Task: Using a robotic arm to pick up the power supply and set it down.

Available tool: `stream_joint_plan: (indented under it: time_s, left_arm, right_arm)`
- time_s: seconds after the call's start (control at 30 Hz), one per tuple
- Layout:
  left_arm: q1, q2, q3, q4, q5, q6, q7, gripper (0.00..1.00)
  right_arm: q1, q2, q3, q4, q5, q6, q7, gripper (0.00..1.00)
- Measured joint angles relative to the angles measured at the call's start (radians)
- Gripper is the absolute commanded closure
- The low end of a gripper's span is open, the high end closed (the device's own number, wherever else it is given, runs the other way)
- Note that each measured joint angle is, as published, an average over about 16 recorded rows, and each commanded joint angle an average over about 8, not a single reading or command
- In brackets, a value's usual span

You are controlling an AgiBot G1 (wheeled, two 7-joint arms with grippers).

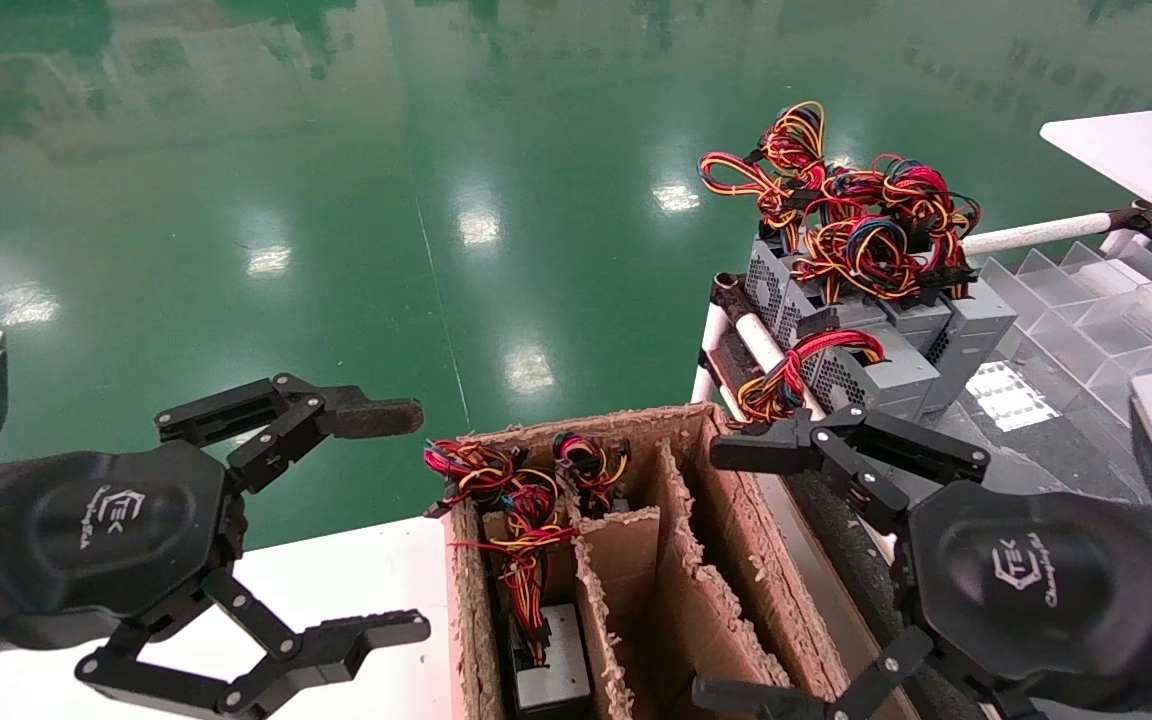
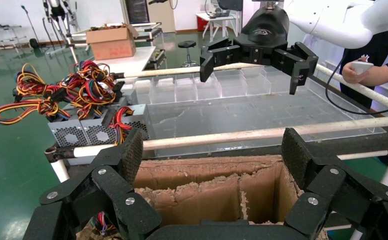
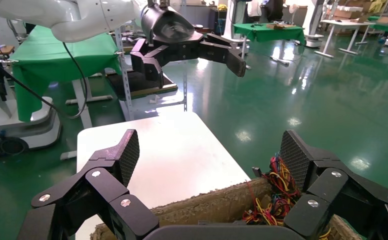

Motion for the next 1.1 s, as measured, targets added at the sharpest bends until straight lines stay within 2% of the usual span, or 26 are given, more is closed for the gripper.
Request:
stream_joint_plan:
  time_s: [1.1]
  left_arm:
    - [0.000,0.000,0.000,0.000,0.000,0.000,0.000,0.00]
  right_arm:
    - [0.007,-0.003,0.002,-0.015,-0.007,0.003,-0.005,0.00]
